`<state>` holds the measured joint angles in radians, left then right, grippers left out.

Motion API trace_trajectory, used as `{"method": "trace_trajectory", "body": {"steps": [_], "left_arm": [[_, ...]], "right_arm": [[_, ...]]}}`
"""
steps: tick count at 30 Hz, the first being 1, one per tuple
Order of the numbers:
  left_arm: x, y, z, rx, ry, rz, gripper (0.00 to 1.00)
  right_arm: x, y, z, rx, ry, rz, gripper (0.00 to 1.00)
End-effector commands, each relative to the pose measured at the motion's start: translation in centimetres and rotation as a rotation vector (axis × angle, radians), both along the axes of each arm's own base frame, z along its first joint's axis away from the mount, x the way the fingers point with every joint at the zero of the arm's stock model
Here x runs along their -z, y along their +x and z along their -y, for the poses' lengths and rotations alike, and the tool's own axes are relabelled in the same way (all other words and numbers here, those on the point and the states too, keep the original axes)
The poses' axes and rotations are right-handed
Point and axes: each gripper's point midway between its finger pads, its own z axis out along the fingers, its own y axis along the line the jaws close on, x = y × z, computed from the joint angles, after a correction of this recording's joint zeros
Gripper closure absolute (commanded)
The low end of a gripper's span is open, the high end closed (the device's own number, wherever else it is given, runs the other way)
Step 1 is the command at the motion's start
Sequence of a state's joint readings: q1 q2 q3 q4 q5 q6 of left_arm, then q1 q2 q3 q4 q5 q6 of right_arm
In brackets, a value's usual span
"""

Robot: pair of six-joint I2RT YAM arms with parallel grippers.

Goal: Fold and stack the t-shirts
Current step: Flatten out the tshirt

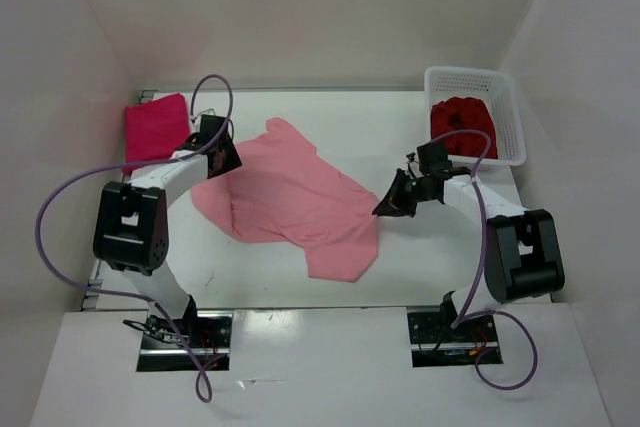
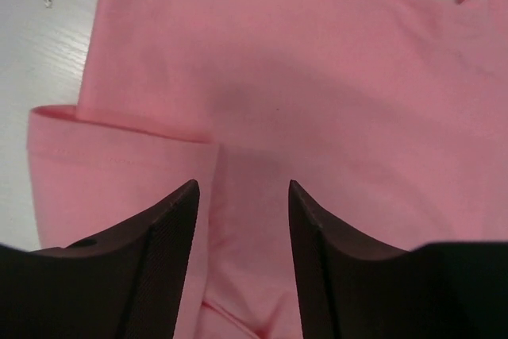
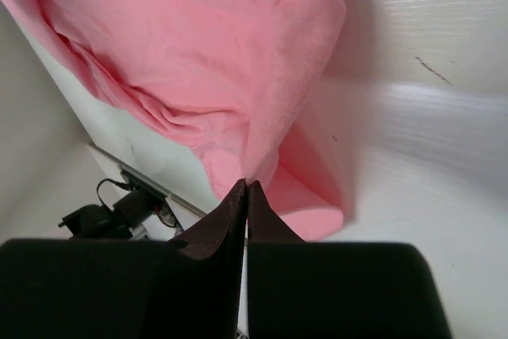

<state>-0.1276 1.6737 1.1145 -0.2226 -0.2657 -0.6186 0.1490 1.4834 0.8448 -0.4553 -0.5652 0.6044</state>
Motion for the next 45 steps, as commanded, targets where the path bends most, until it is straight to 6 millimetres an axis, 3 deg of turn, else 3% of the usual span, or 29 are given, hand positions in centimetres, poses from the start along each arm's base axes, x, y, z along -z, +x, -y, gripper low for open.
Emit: {"method": "trace_trajectory", "body": {"steps": [1, 4, 9, 12, 14, 17, 18, 19, 20, 21, 22, 23, 24, 25, 26, 27, 28, 30, 31, 34, 37, 38, 41, 44, 45], "left_arm": [[2.2, -0.1, -1.7, -0.007, 0.135, -0.082, 0.42], [3.5, -0.8, -2.2, -0.017, 0.157, -0.125, 0.47], [4.2, -1.8, -3.2, -0.039, 0.207, -0.157, 0.47], [4.3, -2.0, -3.2, -0.046, 0.202, -0.163, 0.73], [2.7, -2.2, -3.1, -0.079, 0.172, -0.116, 0.9], [-1.3, -2.3, -1.9, -0.078, 0.079, -0.024, 0.97], [-1.9, -3.0, -2.7, -0.116, 0.031, -0.014, 1.0], [-4.4, -3.7, -3.2, -0.129, -0.03, 0.048, 1.0], [-5.3, -4.5, -2.9, -0.131, -0.055, 0.071, 1.0], [-6.6, -6.5, -4.0, -0.174, -0.082, 0.103, 1.0], [-7.9, -7.2, -4.7, -0.203, -0.094, 0.136, 1.0], [-6.6, -9.7, -5.8, -0.252, -0.106, 0.084, 1.0], [-6.7, -11.0, -6.3, -0.284, -0.125, 0.088, 1.0], [-8.3, -12.7, -6.6, -0.328, -0.171, 0.154, 1.0], [-8.0, -14.1, -6.4, -0.353, -0.219, 0.156, 0.95], [-5.6, -16.7, -6.4, -0.408, -0.242, 0.088, 0.76], [-6.8, -17.9, -5.8, -0.459, -0.325, 0.162, 0.62], [-7.0, -19.4, -5.0, -0.503, -0.409, 0.21, 0.32], [-8.0, -20.0, -5.0, -0.531, -0.454, 0.285, 0.01], [-8.3, -19.9, -5.8, -0.55, -0.419, 0.314, 0.0], [-6.2, -17.7, -5.8, -0.503, -0.38, 0.217, 0.0], [-5.5, -16.2, -5.9, -0.483, -0.369, 0.205, 0.0], [-6.0, -13.1, -6.4, -0.431, -0.332, 0.247, 0.0], [-5.3, -10.1, -7.4, -0.385, -0.25, 0.211, 0.33], [-4.9, -8.6, -8.2, -0.394, -0.207, 0.178, 0.48]], "right_arm": [[-1.3, 1.0, -1.3, -0.047, 0.035, 0.08, 0.98], [-1.9, 1.7, -1.4, -0.047, 0.039, 0.107, 0.98], [-1.9, 1.9, -1.7, -0.057, 0.054, 0.101, 0.97], [-1.4, 2.0, -1.8, -0.061, 0.061, 0.091, 0.97], [-1.5, 2.2, -1.9, -0.061, 0.062, 0.1, 0.97], [-1.8, 2.4, -1.9, -0.068, 0.061, 0.115, 0.97], [-1.8, 2.4, -1.9, -0.068, 0.061, 0.115, 0.97], [-1.7, 2.1, -1.8, -0.068, 0.06, 0.112, 0.97], [-1.7, 2.1, -1.8, -0.068, 0.06, 0.112, 0.97], [-1.1, 1.4, -1.7, -0.067, 0.058, 0.094, 0.97], [-1.1, 1.0, -1.6, -0.068, 0.058, 0.097, 0.97], [-1.1, 0.8, -1.6, -0.068, 0.058, 0.095, 0.97], [-1.2, 0.4, -1.4, -0.062, 0.047, 0.098, 0.97], [-0.8, 0.0, -1.1, -0.056, 0.037, 0.094, 0.97], [-1.0, -0.3, -1.1, -0.056, 0.037, 0.089, 0.97], [-1.0, -0.4, -0.9, -0.052, 0.028, 0.084, 0.96], [-1.0, -0.7, -0.9, -0.051, 0.028, 0.084, 0.95], [-1.0, -0.8, -0.8, -0.047, 0.019, 0.083, 0.93], [-1.2, -0.7, -0.7, -0.054, 0.016, 0.088, 0.93], [-1.2, -0.7, -0.7, -0.062, 0.013, 0.095, 0.93], [-1.2, -0.7, -0.7, -0.062, 0.013, 0.095, 0.92], [-1.3, -0.5, -0.8, -0.062, 0.013, 0.096, 0.92], [-1.9, 0.7, -0.6, -0.058, -0.005, 0.128, 0.92], [-1.7, 1.3, -0.6, -0.052, -0.014, 0.131, 0.92], [-1.9, 1.7, -0.5, -0.048, -0.02, 0.143, 0.92]]}}
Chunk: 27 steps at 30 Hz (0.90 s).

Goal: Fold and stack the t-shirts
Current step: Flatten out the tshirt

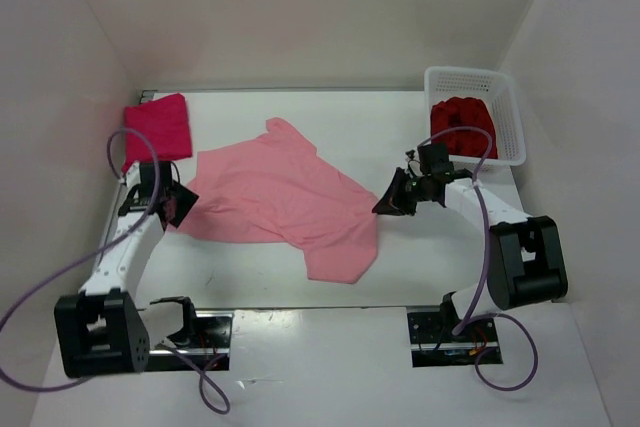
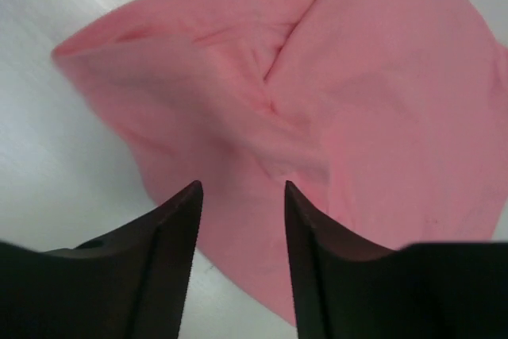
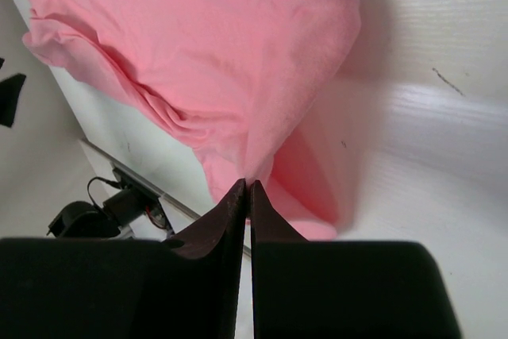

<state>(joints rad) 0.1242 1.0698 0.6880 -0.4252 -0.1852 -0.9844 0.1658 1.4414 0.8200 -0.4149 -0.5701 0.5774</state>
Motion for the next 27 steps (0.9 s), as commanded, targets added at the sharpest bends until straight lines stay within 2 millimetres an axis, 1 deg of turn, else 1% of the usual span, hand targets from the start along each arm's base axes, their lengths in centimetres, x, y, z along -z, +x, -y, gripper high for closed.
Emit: {"method": "trace_trajectory", "body": {"steps": [1, 2, 3, 4, 5, 7, 8, 9, 10, 11, 12, 13, 14, 15, 16, 17, 19, 20, 21, 22, 23, 24, 25, 26, 27], "left_arm": [[-3.4, 6.1, -2.1, 0.066, 0.142, 0.096, 0.51], [-3.4, 6.9, -2.3, 0.086, 0.159, 0.085, 0.51], [-2.1, 7.5, -2.8, 0.119, 0.195, 0.029, 0.51], [-2.2, 8.0, -3.1, 0.127, 0.215, 0.019, 0.48], [-2.1, 9.0, -3.5, 0.133, 0.235, 0.003, 0.41], [-1.8, 9.8, -4.4, 0.159, 0.292, -0.032, 0.33], [-0.2, 10.2, -4.7, 0.171, 0.303, -0.082, 0.28], [-0.5, 11.3, -4.7, 0.194, 0.312, -0.079, 0.22], [0.1, 11.8, -4.8, 0.229, 0.321, -0.107, 0.19], [2.1, 12.2, -4.0, 0.274, 0.297, -0.146, 0.18], [2.7, 12.6, -3.5, 0.299, 0.301, -0.162, 0.18], [2.8, 13.3, -3.5, 0.312, 0.3, -0.161, 0.25], [4.1, 13.9, -2.7, 0.337, 0.286, -0.175, 0.31], [4.9, 14.0, -2.5, 0.357, 0.278, -0.185, 0.36], [5.1, 14.5, -2.4, 0.365, 0.27, -0.183, 0.4], [6.0, 15.0, -2.2, 0.375, 0.256, -0.195, 0.5], [6.8, 15.7, -1.3, 0.405, 0.231, -0.197, 0.57], [7.9, 15.8, -1.2, 0.422, 0.224, -0.218, 0.62], [7.6, 16.6, -1.0, 0.43, 0.216, -0.202, 0.74], [7.7, 17.0, -0.6, 0.439, 0.217, -0.201, 0.8], [7.7, 17.6, -0.1, 0.449, 0.222, -0.187, 0.86], [6.7, 18.8, -0.2, 0.444, 0.235, -0.143, 0.91], [5.9, 19.7, 1.0, 0.465, 0.245, -0.111, 0.97], [5.6, 20.6, 1.5, 0.465, 0.243, -0.095, 0.99], [5.0, 21.4, 1.5, 0.455, 0.237, -0.084, 1.0]], "right_arm": [[-1.6, 2.1, -0.1, -0.007, -0.022, 0.082, 0.92], [-1.3, 2.2, -0.1, -0.007, -0.023, 0.079, 0.92], [-1.7, 2.5, -0.2, 0.002, -0.017, 0.08, 0.92], [-1.8, 2.7, -0.3, 0.012, -0.009, 0.084, 0.92], [-1.8, 2.7, -0.3, 0.012, -0.009, 0.084, 0.92], [-2.0, 3.0, -0.4, 0.019, -0.003, 0.09, 0.92], [-2.0, 3.0, -0.4, 0.027, 0.001, 0.084, 0.92], [-1.8, 3.1, -0.4, 0.027, 0.001, 0.084, 0.92], [-1.9, 3.3, -0.5, 0.027, 0.003, 0.094, 0.92], [-1.8, 3.4, -0.4, 0.032, -0.005, 0.095, 0.92], [-1.9, 3.6, -0.4, 0.032, -0.003, 0.104, 0.92], [-1.5, 3.7, -0.3, 0.038, -0.014, 0.096, 0.92], [-1.2, 3.9, -0.2, 0.051, -0.019, 0.09, 0.92], [-1.5, 4.2, -0.2, 0.051, -0.017, 0.099, 0.92], [-1.0, 4.3, 0.0, 0.058, -0.031, 0.089, 0.92], [-1.3, 4.7, 0.1, 0.074, -0.036, 0.096, 0.92], [-1.5, 5.0, 0.4, 0.085, -0.036, 0.097, 0.93], [-1.5, 5.4, 1.0, 0.108, -0.054, 0.095, 0.93], [-1.9, 5.6, 1.5, 0.123, -0.052, 0.107, 0.93], [-1.7, 5.5, 1.7, 0.13, -0.065, 0.1, 0.93], [-2.0, 5.8, 2.3, 0.15, -0.072, 0.111, 0.93], [-1.8, 5.9, 3.1, 0.174, -0.085, 0.102, 0.93], [-1.7, 5.7, 3.1, 0.173, -0.087, 0.093, 0.93], [-1.7, 5.9, 3.6, 0.187, -0.088, 0.092, 0.93], [-1.4, 5.9, 3.6, 0.187, -0.09, 0.083, 0.93]]}}
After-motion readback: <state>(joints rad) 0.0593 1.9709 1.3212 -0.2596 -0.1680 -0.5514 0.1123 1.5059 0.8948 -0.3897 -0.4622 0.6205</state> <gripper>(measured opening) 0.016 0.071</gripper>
